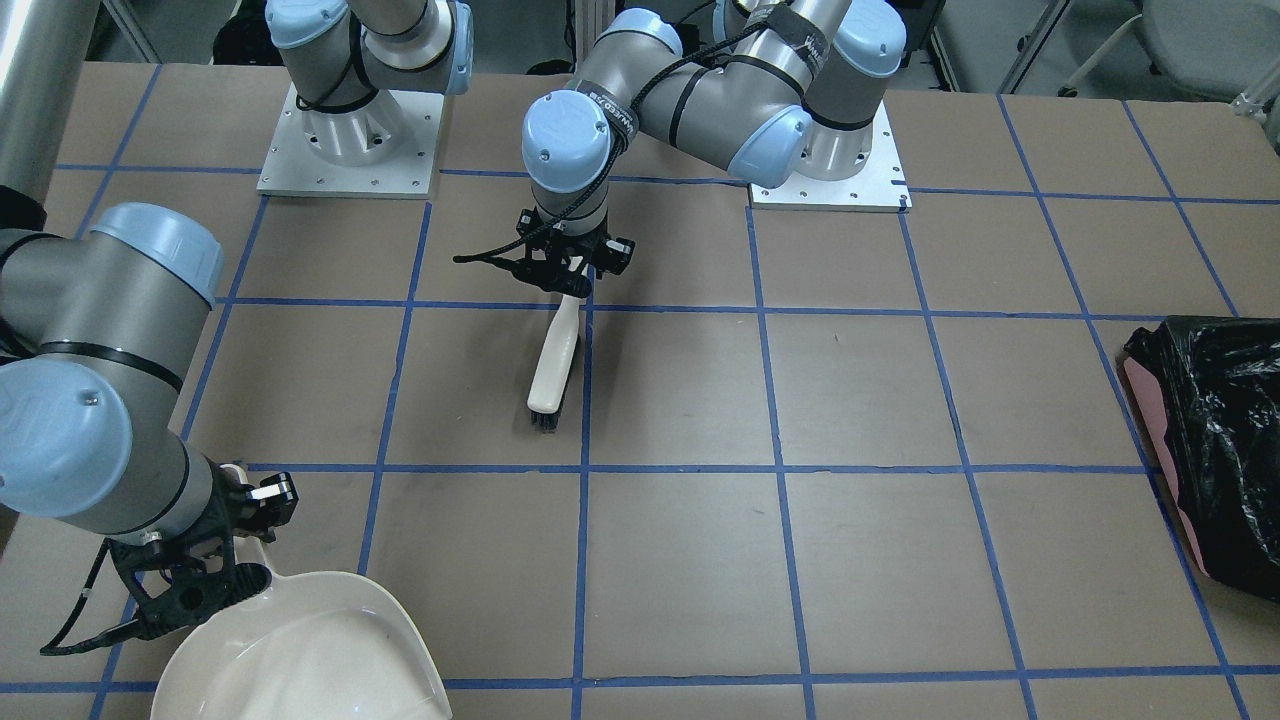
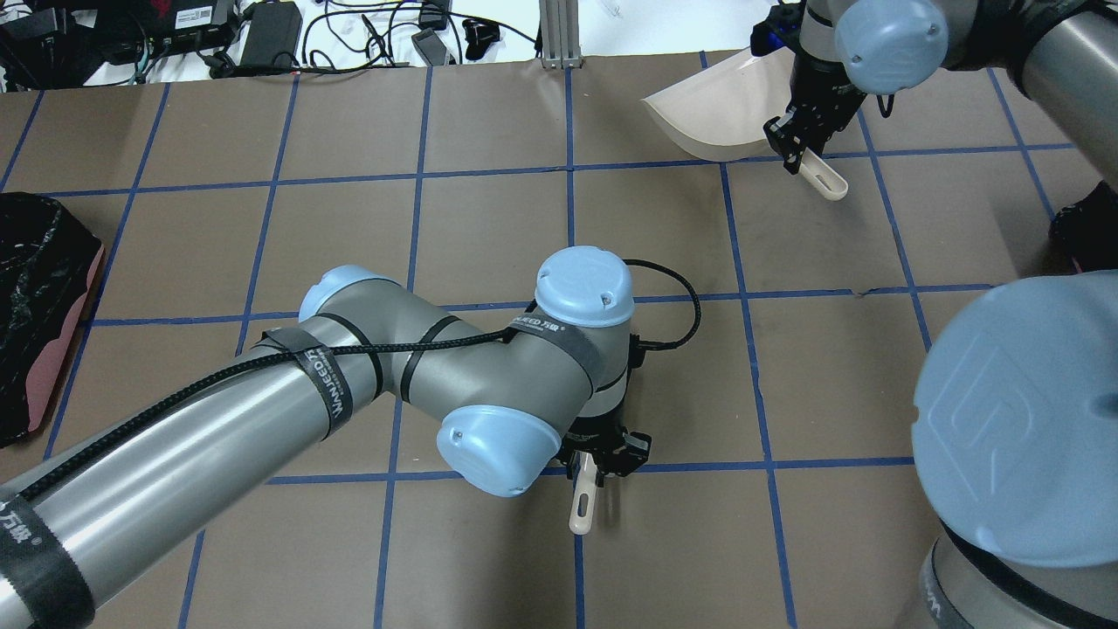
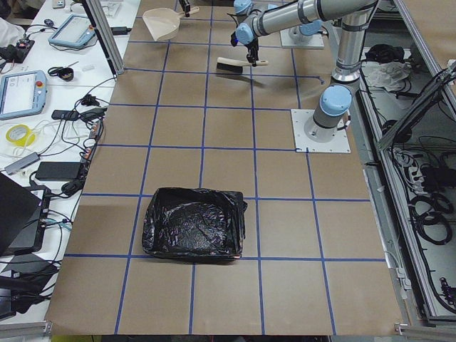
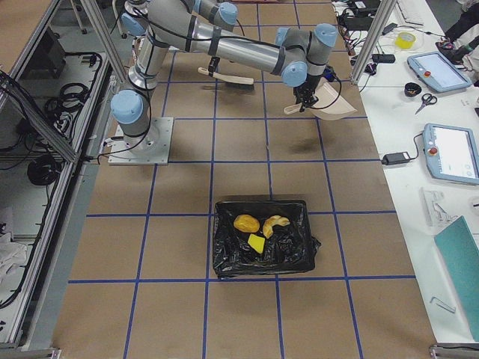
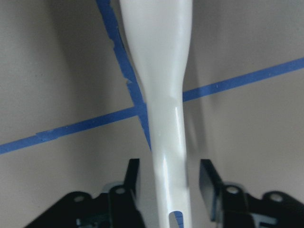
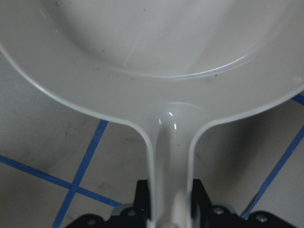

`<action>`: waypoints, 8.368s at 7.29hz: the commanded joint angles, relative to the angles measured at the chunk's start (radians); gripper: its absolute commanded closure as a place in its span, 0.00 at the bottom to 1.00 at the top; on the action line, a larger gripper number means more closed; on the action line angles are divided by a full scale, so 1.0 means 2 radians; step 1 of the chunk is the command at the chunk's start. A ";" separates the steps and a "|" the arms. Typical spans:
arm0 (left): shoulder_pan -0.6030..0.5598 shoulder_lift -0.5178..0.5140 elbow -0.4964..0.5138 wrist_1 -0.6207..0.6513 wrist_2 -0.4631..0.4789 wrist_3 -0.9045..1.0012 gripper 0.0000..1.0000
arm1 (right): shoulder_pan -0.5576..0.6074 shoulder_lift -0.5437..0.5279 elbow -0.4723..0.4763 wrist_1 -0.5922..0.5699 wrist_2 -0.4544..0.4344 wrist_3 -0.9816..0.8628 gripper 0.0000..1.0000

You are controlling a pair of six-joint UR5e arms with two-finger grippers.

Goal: Sweep and dump trash in nearest bin

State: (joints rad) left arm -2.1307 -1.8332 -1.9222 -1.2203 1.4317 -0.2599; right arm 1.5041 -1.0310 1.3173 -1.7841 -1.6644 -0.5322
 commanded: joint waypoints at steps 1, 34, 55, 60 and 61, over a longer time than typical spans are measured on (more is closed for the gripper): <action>0.003 0.011 0.001 -0.006 0.001 -0.003 1.00 | 0.001 0.000 0.000 0.000 0.000 0.000 1.00; 0.265 0.153 0.134 -0.146 0.082 0.194 0.00 | 0.197 0.080 -0.091 0.159 0.071 0.340 1.00; 0.294 0.158 0.147 -0.115 0.093 0.213 0.00 | 0.142 0.013 -0.099 0.163 0.070 0.395 0.01; 0.314 0.163 0.142 -0.113 0.096 0.226 0.00 | 0.062 -0.161 0.012 0.153 0.064 0.345 0.02; 0.314 0.163 0.142 -0.115 0.095 0.226 0.00 | 0.049 -0.196 0.038 0.146 0.064 0.338 0.01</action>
State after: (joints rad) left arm -1.5017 -1.5079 -1.6373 -1.4475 1.6234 0.1946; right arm 1.6380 -1.3239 1.3140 -1.4754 -1.5377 0.1661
